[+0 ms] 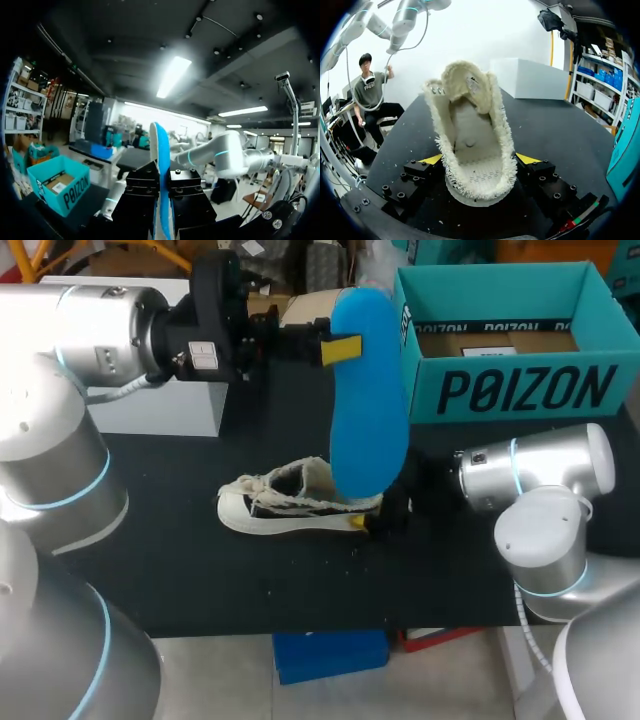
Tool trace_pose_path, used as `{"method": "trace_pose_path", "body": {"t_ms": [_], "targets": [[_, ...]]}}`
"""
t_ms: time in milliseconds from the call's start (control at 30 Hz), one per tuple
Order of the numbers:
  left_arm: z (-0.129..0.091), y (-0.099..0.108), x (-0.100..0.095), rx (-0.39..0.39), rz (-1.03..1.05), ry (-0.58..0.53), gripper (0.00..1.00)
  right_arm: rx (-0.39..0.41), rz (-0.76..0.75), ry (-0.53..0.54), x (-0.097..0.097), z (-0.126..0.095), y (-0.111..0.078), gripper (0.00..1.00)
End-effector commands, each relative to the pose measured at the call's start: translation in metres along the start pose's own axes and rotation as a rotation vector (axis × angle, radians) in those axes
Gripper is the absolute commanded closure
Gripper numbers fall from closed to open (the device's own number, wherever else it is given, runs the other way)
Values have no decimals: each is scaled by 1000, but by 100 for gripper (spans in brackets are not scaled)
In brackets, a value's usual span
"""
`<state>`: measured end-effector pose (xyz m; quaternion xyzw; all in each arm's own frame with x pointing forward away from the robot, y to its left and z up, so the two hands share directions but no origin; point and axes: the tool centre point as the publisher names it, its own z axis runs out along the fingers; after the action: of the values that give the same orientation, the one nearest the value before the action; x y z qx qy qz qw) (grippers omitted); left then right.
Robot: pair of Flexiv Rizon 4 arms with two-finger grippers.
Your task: Take the shoe out of the shoebox, open the shoe tongue, remove and reinsert the insole, then place the shoe into the shoebox
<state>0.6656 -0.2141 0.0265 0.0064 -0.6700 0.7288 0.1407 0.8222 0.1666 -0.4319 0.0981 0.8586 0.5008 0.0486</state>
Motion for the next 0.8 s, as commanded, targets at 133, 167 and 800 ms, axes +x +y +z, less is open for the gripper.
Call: {"method": "trace_pose_path", "body": {"t_ms": [133, 167, 800], "targets": [[8, -31, 0, -35, -41, 55, 100, 2, 1, -1, -1, 2, -3, 100], [8, -35, 2, -21, -57, 71, 100, 2, 1, -1, -1, 2, -3, 100], [23, -67, 15, -9, -43, 96, 100, 2, 1, -1, -1, 2, -3, 100]]}}
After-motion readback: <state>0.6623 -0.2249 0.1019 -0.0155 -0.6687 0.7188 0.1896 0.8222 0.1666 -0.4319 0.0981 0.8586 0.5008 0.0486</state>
